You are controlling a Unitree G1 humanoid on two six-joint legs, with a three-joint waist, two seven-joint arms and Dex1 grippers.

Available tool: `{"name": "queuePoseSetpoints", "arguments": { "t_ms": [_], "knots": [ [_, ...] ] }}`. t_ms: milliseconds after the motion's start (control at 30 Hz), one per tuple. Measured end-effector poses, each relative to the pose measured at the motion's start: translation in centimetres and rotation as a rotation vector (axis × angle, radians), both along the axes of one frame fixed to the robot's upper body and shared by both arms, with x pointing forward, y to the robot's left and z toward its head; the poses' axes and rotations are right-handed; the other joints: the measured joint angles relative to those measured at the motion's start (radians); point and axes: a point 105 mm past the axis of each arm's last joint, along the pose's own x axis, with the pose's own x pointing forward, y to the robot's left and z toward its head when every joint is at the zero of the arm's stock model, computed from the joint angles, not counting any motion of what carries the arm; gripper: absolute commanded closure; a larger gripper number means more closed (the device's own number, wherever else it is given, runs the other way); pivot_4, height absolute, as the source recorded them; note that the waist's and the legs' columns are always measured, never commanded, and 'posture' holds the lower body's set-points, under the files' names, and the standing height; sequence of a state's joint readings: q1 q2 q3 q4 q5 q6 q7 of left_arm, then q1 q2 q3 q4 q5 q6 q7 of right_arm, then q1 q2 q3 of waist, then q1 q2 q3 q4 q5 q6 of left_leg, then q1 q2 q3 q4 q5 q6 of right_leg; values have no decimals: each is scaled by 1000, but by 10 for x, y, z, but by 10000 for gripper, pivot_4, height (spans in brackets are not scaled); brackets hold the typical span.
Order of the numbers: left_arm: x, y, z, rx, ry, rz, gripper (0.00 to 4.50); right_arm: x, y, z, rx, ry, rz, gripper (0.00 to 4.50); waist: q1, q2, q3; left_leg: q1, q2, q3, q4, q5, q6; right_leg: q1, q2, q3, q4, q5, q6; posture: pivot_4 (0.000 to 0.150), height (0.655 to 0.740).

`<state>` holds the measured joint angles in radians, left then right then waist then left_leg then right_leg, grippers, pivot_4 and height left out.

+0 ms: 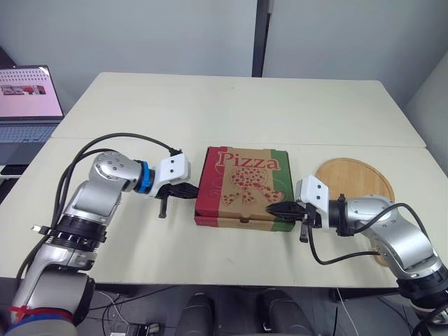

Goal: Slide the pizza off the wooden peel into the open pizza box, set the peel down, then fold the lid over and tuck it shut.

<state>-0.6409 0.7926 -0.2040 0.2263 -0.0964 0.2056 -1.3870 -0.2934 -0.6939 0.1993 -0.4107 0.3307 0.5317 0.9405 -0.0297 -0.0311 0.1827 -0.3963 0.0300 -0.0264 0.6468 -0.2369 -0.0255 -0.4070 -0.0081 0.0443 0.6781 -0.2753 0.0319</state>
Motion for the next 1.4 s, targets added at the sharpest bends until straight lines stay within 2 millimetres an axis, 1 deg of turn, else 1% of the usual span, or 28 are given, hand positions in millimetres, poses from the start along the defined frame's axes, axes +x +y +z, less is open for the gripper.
{"name": "queuePoseSetpoints", "arguments": {
  "t_ms": [67,133,233,300,367,400,500,533,633,800,867,933,1000,1067,1133,1200,1267,1300,1333,1400],
  "knots": [
    [3,7,4,-12,-1,35,45000,0,0,-1,-4,-1,0,44670,-1,0,0,0,0,0,0,0,0,0,0,0,0,0,0,1500,7400],
    [6,9,12,-48,0,60,45000,0,1,-2,-10,-3,2,44670,-1,0,0,0,0,0,0,0,0,0,0,0,0,0,0,1500,7400],
    [7,5,30,-105,-23,56,45000,0,1,-5,-26,-10,3,44670,-1,0,0,0,0,0,0,0,0,0,0,0,0,0,0,1500,7400],
    [5,-2,34,-121,-36,39,45000,0,0,-6,-33,-17,0,44670,-1,0,0,0,0,0,0,0,0,0,0,0,0,0,0,1500,7400],
    [3,-15,29,-152,-26,27,45000,2,0,-9,-46,-19,-5,44670,0,0,0,0,0,0,0,0,0,0,0,0,0,0,0,1500,7400],
    [2,-19,23,-161,-11,27,45000,2,0,-10,-54,-21,-6,44670,0,0,0,0,0,0,0,0,0,0,0,0,0,0,0,1500,7400],
    [-2,-23,-2,-115,26,27,45000,2,1,-14,-70,-25,-1,44670,-4,0,0,0,0,0,0,0,0,0,0,0,0,0,0,1500,7400],
    [-2,-23,-8,-100,23,26,45000,2,1,-14,-73,-27,-1,44670,-5,0,0,1,0,0,0,0,0,0,0,0,0,0,0,1500,7400],
    [-2,-24,-10,-74,-6,11,45000,2,0,-15,-94,-45,0,44670,-2,0,-1,2,0,0,0,0,0,1,0,1,1,0,0,1500,7400],
    [-2,-24,-15,-60,-8,8,45000,3,-1,-16,-108,-58,-3,44670,-3,0,-3,4,0,1,0,0,0,2,0,1,1,0,0,1500,7400],
    [-2,-23,-16,-65,-14,12,45000,3,-2,-15,-104,-64,-8,44670,-3,1,-4,4,0,1,0,0,0,2,0,1,1,0,0,1500,7400],
    [-3,-23,-14,-109,-5,34,45000,6,-6,-11,-76,-75,-43,44670,-3,1,-4,4,0,1,0,0,0,2,0,1,1,0,0,1500,7400],
    [-3,-20,-13,-170,32,84,45000,12,-12,-1,-33,-102,-97,44670,-4,1,-4,4,0,1,0,0,0,2,0,1,1,0,0,1500,7400],
    [-1,-12,-10,-233,64,162,45000,21,-21,14,22,-152,-176,44670,-4,0,-3,3,1,0,0,0,0,2,0,1,1,0,0,1500,7400],
    [7,1,-2,-289,51,274,45000,32,-35,23,46,-201,-267,44670,-3,0,-3,3,1,0,0,0,0,2,0,0,1,0,0,1500,7400],
    [18,19,7,-332,-6,401,45000,43,-50,25,31,-233,-364,44670,-2,0,-3,3,0,0,0,0,0,1,0,1,1,0,0,1500,7400],
    [25,37,10,-349,-63,521,45000,51,-64,19,-15,-242,-445,44670,-2,0,-3,3,0,1,-1,0,0,1,-1,1,0,0,0,1500,7400],
    [25,42,6,-346,-69,557,45000,54,-69,15,-34,-238,-467,44670,-2,0,-3,3,0,1,-1,0,0,1,-1,1,0,0,0,1500,7400],
    [23,45,-1,-349,-59,589,45000,54,-72,7,-63,-224,-479,44670,-2,0,-3,3,0,1,-1,0,0,1,-1,1,0,1,-2,1500,7400],
    [15,42,-24,-347,10,621,45000,51,-72,-12,-109,-170,-478,44670,-2,0,-3,2,0,1,-1,0,0,1,-2,1,0,3,-5,1500,7400]
  ]
}}
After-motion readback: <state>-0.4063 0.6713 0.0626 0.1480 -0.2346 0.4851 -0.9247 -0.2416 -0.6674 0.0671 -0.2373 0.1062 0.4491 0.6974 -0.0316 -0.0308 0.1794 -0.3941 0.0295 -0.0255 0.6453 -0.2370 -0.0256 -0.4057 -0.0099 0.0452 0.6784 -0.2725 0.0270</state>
